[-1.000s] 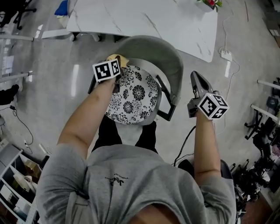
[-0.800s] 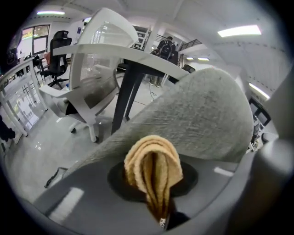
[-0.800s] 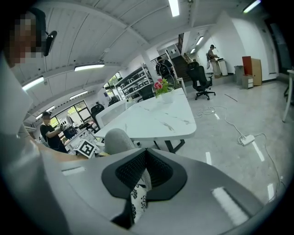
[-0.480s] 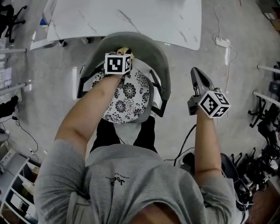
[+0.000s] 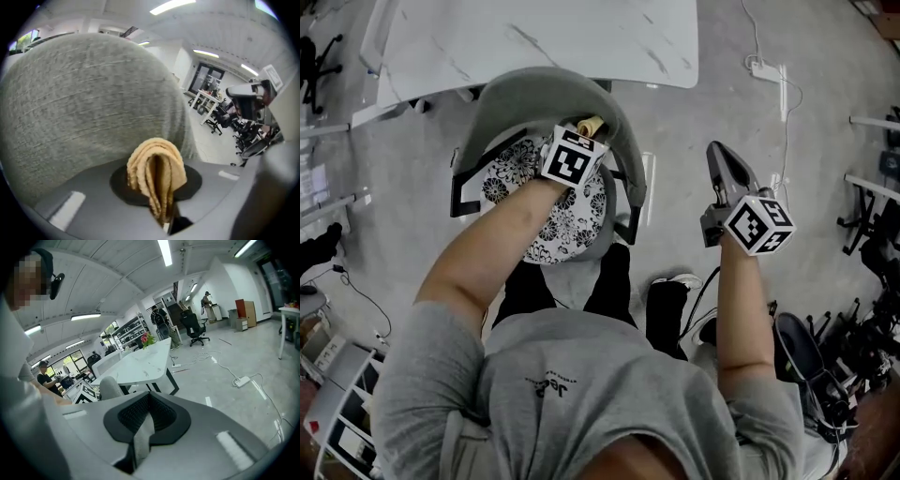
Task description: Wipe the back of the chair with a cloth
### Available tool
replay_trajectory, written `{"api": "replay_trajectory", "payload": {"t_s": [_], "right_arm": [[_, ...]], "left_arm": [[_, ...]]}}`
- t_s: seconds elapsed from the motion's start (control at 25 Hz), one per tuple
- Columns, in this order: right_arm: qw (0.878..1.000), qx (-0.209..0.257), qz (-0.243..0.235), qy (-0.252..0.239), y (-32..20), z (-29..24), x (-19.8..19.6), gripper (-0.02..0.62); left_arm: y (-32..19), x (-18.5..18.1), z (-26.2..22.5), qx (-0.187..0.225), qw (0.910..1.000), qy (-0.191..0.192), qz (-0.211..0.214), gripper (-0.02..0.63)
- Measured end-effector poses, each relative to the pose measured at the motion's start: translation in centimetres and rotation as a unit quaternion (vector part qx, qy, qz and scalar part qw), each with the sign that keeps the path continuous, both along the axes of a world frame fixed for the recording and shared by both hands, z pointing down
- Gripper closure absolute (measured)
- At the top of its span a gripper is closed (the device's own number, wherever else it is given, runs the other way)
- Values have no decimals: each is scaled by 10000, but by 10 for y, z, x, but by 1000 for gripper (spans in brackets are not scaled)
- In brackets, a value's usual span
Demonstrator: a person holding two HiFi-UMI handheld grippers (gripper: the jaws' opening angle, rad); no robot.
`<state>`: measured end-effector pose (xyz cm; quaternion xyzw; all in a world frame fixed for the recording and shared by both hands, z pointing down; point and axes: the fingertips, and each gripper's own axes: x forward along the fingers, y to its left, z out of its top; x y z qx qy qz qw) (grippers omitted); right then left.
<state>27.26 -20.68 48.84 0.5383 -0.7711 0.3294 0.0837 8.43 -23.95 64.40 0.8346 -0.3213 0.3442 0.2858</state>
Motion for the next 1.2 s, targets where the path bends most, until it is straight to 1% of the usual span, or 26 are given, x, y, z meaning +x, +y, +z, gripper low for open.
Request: {"api": "replay_trajectory", "payload": {"t_s": [0.16, 0.32, 0.4, 0.48, 0.56, 0.64, 0.72, 0.8, 0.92, 1.04, 1.12, 1.2], "right_arm": [[10000, -9, 39, -8, 9, 1, 7, 592], [10000, -25, 18, 10, 17, 2, 6, 592], [10000, -15, -25, 16, 19, 1, 2, 592], [10000, 1, -88, 40, 20, -1, -5, 592], [9999, 10, -134, 60, 20, -2, -12, 592], [9998, 13, -189, 72, 18, -4, -20, 592], [9996, 7, -273, 81, 15, -4, -32, 592], [9993, -19, -374, 84, 14, -2, -46, 592], [9985, -49, -543, 90, 11, 0, -70, 592], [9977, -67, -675, 79, 8, 2, -93, 592], [9972, -89, -737, 72, 4, 3, -106, 592], [9968, -110, -790, 83, 1, 5, -117, 592]], "left_arm": [[21, 27, -7, 87, 9980, 59, 620, 499], [52, 55, -9, 51, 9919, 87, 1262, 499], [62, 60, -7, -25, 9901, 47, 1403, 499], [62, 58, -8, -102, 9911, 171, 1319, 499], [60, 48, -7, -168, 9939, 431, 1000, 499], [56, 23, -5, -254, 9963, 721, 397, 499], [52, -17, 1, -365, 9947, 879, -378, 499], [52, -70, 13, -458, 9891, 820, -1130, 499], [54, -153, 37, -522, 9767, 512, -2020, 499], [53, -223, 55, -518, 9588, 230, -2783, 499], [50, -256, 64, -573, 9439, 140, -3248, 499], [48, -276, 75, -666, 9315, 47, -3576, 499]]}}
